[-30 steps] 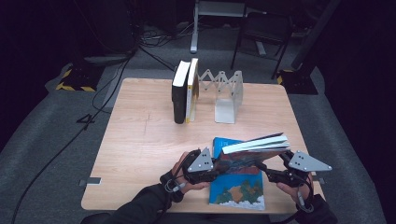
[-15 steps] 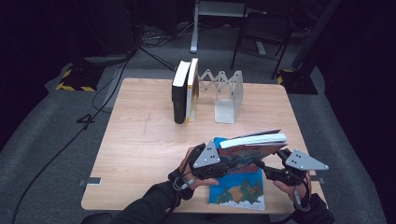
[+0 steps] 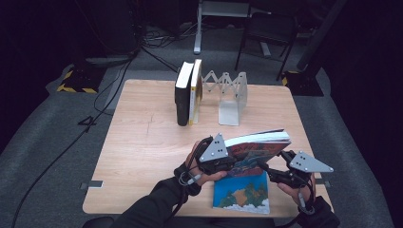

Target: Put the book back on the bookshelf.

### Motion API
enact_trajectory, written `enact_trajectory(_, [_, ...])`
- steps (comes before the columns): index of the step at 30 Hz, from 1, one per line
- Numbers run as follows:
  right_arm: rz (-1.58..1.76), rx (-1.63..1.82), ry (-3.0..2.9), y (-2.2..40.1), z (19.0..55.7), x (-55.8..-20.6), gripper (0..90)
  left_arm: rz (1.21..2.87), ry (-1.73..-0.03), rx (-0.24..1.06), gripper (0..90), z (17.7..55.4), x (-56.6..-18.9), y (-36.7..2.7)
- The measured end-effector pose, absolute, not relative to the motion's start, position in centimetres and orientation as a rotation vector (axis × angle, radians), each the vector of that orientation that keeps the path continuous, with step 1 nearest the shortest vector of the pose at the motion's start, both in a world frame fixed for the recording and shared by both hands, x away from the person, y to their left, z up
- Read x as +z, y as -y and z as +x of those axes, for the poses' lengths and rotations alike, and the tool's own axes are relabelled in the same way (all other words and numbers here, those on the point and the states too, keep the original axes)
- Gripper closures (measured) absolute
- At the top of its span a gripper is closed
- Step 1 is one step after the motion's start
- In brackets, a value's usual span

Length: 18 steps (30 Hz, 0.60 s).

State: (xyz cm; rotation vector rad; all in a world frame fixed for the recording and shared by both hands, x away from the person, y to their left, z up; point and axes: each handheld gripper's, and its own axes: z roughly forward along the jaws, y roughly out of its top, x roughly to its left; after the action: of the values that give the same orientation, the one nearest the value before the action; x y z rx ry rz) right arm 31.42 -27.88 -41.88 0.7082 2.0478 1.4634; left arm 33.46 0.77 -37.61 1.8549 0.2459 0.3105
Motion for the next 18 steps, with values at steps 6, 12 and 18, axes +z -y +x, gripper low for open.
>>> enact_trajectory(6, [0.727, 1.463, -2.061, 28.5, 31.4, -42.2, 34.0, 1.862, -0.282, 0.35, 73.2, 33.5, -37.6, -0.5])
enact_trajectory(12, [0.779, 1.386, -2.131, 30.3, 31.4, -43.4, 31.1, 1.848, -0.336, 0.356, 73.0, 34.4, -37.7, -0.6])
enact_trajectory(18, [0.866, 1.132, -2.219, 31.1, 31.1, -45.3, 29.6, 1.842, -0.364, 0.369, 72.2, 35.6, -37.7, -0.9])
